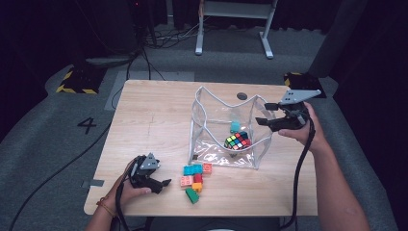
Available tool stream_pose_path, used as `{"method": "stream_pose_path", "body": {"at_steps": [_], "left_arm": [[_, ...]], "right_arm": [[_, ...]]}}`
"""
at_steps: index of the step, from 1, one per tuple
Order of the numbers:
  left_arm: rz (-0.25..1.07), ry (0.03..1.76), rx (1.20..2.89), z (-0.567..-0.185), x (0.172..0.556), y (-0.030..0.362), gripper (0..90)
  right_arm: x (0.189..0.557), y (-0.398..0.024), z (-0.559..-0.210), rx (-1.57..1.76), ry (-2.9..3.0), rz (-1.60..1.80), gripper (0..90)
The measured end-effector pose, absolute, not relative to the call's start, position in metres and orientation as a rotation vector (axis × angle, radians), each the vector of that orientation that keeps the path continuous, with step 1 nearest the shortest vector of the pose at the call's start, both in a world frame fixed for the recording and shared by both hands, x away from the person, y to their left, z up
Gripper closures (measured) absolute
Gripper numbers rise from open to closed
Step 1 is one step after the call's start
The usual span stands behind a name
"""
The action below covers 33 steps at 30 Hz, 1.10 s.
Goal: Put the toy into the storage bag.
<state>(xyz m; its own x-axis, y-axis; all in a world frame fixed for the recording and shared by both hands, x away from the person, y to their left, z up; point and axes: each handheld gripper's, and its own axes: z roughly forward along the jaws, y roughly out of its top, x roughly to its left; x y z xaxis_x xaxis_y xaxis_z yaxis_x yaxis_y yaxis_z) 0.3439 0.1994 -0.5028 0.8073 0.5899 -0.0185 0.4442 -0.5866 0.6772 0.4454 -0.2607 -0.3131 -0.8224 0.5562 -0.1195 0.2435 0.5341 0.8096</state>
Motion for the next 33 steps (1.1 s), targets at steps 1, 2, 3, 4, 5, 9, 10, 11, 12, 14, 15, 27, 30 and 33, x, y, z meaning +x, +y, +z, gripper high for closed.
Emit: {"method": "stream_pose_path", "body": {"at_steps": [1,2,3,4,5,9,10,11,12,14,15,27,30,33], "left_arm": [[0.269,0.764,2.293,-0.503,0.343,0.199,12.2],[0.253,0.768,2.288,-0.503,0.343,0.199,12.2],[0.255,0.771,2.287,-0.503,0.343,0.199,12.2],[0.257,0.766,2.289,-0.503,0.343,0.199,12.3],[0.254,0.771,2.286,-0.503,0.343,0.199,12.3],[0.254,0.771,2.287,-0.503,0.343,0.199,12.3],[0.264,0.767,2.291,-0.503,0.343,0.199,12.3],[0.252,0.772,2.287,-0.503,0.343,0.199,12.2],[0.254,0.771,2.287,-0.503,0.343,0.199,12.2],[0.254,0.771,2.287,-0.503,0.343,0.199,12.2],[0.254,0.771,2.287,-0.503,0.343,0.199,12.2],[0.255,0.771,2.287,-0.503,0.343,0.199,12.2],[0.255,0.771,2.288,-0.503,0.343,0.199,12.3],[0.254,0.771,2.287,-0.503,0.343,0.199,12.2]], "right_arm": [[0.443,-0.263,-0.313,0.656,2.401,1.209,32.6],[0.442,-0.265,-0.313,0.648,2.397,1.209,31.8],[0.442,-0.267,-0.312,0.637,2.392,1.209,31.2],[0.439,-0.270,-0.311,0.659,2.384,1.225,30.8],[0.437,-0.272,-0.310,0.650,2.374,1.236,30.3],[0.427,-0.279,-0.308,0.657,2.334,1.256,29.6],[0.425,-0.280,-0.308,0.659,2.329,1.256,29.6],[0.423,-0.281,-0.308,0.659,2.325,1.250,29.6],[0.419,-0.283,-0.308,0.651,2.318,1.242,29.5],[0.414,-0.286,-0.310,0.643,2.309,1.242,29.5],[0.411,-0.288,-0.311,0.655,2.300,1.249,29.6],[0.389,-0.312,-0.331,0.677,2.269,1.259,29.6],[0.387,-0.313,-0.338,0.684,2.276,1.246,29.6],[0.385,-0.314,-0.346,0.679,2.285,1.225,29.6]]}}
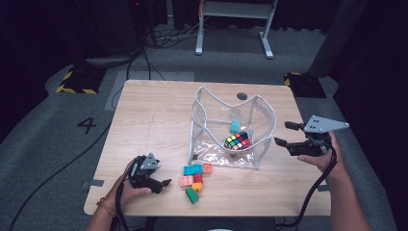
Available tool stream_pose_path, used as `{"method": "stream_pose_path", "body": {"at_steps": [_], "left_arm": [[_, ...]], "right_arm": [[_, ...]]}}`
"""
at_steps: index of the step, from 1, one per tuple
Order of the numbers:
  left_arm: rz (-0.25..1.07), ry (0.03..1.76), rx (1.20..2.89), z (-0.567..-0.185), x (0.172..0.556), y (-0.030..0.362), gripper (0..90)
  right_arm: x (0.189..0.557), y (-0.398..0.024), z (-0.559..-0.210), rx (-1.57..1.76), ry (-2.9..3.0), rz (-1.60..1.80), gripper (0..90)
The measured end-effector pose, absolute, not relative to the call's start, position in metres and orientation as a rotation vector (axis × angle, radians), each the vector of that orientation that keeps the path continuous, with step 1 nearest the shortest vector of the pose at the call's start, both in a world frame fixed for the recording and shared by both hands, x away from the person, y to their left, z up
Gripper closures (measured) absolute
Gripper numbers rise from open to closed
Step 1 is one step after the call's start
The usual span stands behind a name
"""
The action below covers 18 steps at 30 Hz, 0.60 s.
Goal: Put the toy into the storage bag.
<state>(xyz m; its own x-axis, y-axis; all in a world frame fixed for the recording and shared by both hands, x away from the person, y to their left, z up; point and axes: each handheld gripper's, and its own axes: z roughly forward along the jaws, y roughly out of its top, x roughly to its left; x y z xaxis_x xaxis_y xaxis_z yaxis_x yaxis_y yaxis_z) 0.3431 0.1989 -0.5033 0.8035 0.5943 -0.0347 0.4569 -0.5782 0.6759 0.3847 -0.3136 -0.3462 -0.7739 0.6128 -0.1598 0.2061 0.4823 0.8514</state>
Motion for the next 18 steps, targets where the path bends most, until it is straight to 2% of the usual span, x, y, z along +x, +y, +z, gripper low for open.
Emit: {"method": "stream_pose_path", "body": {"at_steps": [18], "left_arm": [[0.255,0.771,2.287,-0.503,0.343,0.199,12.2]], "right_arm": [[0.354,-0.308,-0.417,0.692,2.445,1.248,31.6]]}}
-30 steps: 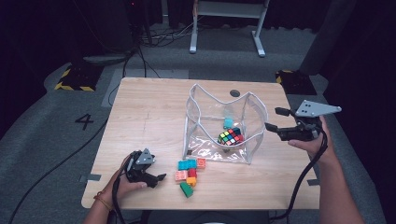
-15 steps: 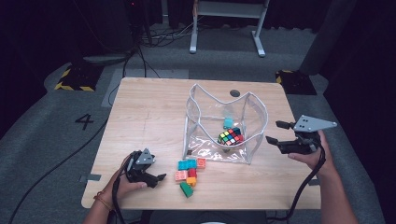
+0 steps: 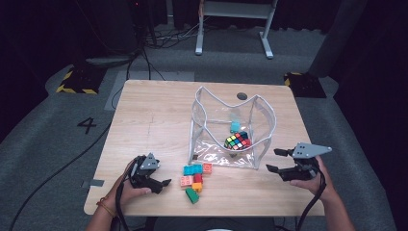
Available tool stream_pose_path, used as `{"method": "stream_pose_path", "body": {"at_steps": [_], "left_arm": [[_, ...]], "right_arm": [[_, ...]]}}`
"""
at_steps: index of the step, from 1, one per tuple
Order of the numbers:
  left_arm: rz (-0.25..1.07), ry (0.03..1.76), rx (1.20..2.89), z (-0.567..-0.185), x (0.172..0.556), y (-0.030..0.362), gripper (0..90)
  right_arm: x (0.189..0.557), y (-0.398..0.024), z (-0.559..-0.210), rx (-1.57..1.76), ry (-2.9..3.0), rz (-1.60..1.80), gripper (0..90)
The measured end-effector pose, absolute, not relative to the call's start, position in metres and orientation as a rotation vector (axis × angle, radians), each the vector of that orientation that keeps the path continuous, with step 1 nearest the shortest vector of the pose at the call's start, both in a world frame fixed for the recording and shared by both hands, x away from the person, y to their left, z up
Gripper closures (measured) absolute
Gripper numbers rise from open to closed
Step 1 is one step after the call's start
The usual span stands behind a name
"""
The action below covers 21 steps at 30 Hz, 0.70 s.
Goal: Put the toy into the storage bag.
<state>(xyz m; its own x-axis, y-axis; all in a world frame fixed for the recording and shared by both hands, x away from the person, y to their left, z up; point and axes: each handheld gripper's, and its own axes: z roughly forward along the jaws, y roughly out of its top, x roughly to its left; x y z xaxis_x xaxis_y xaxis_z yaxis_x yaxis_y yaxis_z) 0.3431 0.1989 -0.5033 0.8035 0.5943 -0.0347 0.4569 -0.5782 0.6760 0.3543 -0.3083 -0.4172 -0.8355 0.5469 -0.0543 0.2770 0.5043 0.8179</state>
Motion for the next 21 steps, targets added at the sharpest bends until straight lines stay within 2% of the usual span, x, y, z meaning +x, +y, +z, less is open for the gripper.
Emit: {"method": "stream_pose_path", "body": {"at_steps": [10,21], "left_arm": [[0.255,0.771,2.288,-0.503,0.343,0.199,12.3],[0.255,0.771,2.287,-0.503,0.343,0.199,12.3]], "right_arm": [[0.339,-0.276,-0.453,0.616,2.569,1.228,35.1],[0.351,-0.217,-0.473,0.501,2.628,1.234,39.1]]}}
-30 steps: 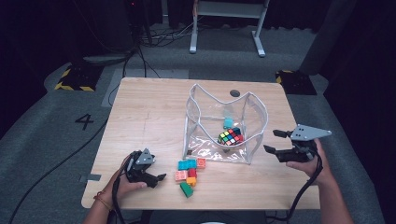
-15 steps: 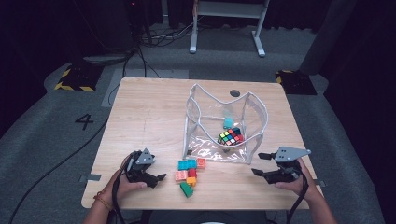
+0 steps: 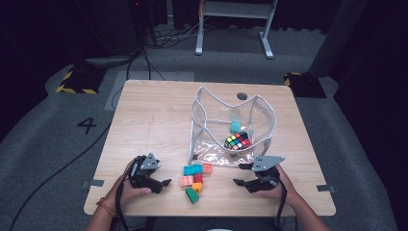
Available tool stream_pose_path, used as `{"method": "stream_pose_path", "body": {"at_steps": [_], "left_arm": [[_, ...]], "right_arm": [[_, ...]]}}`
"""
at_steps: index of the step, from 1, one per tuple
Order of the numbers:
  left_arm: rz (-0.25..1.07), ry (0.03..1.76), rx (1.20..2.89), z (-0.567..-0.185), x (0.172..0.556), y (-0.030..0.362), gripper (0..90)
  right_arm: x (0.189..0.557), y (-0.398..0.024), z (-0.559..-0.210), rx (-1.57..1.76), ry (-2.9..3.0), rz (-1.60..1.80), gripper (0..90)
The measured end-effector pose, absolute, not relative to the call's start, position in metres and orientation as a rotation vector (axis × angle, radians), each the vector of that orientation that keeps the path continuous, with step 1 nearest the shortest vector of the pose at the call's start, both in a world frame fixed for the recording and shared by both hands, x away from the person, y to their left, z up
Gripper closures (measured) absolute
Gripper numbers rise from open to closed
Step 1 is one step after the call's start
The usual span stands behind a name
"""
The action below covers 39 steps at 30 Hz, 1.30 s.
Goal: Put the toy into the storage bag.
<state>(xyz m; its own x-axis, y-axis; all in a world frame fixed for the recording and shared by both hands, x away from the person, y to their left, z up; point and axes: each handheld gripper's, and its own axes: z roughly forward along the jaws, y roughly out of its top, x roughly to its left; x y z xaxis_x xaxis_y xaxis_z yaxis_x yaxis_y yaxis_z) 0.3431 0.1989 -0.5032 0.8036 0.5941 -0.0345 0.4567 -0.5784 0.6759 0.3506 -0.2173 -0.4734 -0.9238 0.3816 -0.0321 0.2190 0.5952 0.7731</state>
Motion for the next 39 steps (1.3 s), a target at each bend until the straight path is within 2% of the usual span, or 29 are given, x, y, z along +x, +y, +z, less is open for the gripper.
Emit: {"method": "stream_pose_path", "body": {"at_steps": [13,31,39], "left_arm": [[0.255,0.770,2.288,-0.503,0.343,0.199,12.3],[0.254,0.771,2.287,-0.503,0.343,0.199,12.3],[0.254,0.771,2.287,-0.503,0.343,0.199,12.3]], "right_arm": [[0.364,-0.147,-0.490,0.393,2.675,1.221,40.0],[0.375,-0.119,-0.498,0.415,2.672,1.208,37.8],[0.377,-0.120,-0.500,0.398,2.694,1.202,55.7]]}}
